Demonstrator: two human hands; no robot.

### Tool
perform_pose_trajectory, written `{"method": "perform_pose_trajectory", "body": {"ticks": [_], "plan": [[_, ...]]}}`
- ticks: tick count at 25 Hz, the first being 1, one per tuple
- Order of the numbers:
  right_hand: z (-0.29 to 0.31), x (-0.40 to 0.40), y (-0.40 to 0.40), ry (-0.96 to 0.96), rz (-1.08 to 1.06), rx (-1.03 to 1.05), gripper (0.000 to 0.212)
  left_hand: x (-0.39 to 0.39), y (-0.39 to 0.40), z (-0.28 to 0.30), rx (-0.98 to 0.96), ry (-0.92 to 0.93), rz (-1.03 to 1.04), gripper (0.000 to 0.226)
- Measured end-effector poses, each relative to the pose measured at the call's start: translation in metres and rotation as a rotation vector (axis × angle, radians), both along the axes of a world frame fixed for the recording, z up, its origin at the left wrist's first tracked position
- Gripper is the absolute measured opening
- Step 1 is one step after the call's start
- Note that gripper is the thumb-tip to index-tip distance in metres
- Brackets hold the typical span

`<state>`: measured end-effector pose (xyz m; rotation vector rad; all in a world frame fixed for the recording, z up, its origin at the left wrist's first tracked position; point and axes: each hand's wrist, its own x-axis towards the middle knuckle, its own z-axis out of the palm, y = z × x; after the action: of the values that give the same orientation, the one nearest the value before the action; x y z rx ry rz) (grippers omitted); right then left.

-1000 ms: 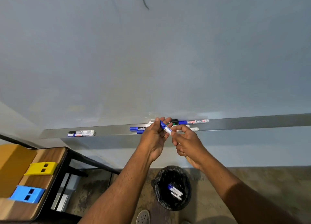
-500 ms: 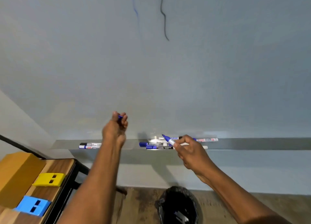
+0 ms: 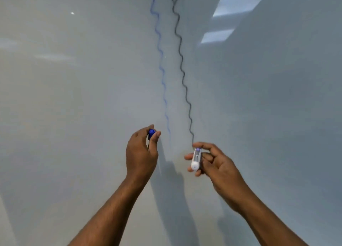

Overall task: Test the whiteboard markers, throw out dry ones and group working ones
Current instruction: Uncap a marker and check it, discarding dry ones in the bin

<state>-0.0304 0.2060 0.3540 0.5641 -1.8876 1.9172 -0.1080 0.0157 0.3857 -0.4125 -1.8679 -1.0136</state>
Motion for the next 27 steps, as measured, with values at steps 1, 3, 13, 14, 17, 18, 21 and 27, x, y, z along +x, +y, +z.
{"method": "perform_pose_trajectory", "body": {"ticks": [1, 3, 13, 14, 17, 18, 21, 27], "plan": [[0.024, -0.005, 0.003, 0.077, -0.062, 0.034, 0.028, -0.004, -0.001, 0.022, -0.039, 0.054, -0.003, 0.032], [0.068, -0.015, 0.01, 0.225, -0.236, 0.098, 0.022, -0.015, -0.004, 0.067, -0.107, 0.145, 0.001, 0.033], [0.273, -0.047, 0.03, 0.685, -0.717, 0.133, 0.013, -0.037, 0.009, 0.217, -0.283, 0.239, 0.159, 0.043], [0.288, -0.053, 0.033, 0.682, -0.728, 0.124, 0.015, -0.037, 0.01, 0.217, -0.292, 0.227, 0.173, 0.044], [0.32, -0.068, 0.035, 0.701, -0.788, 0.198, 0.018, -0.037, 0.011, 0.212, -0.308, 0.213, 0.195, 0.045], [0.326, -0.072, 0.035, 0.721, -0.812, 0.228, 0.019, -0.037, 0.012, 0.212, -0.317, 0.215, 0.206, 0.047], [0.33, -0.076, 0.036, 0.772, -0.864, 0.202, 0.019, -0.037, 0.013, 0.212, -0.333, 0.224, 0.224, 0.048], [0.277, -0.08, 0.044, 0.768, -0.846, 0.19, 0.015, -0.04, 0.016, 0.209, -0.306, 0.23, 0.235, 0.049]]}}
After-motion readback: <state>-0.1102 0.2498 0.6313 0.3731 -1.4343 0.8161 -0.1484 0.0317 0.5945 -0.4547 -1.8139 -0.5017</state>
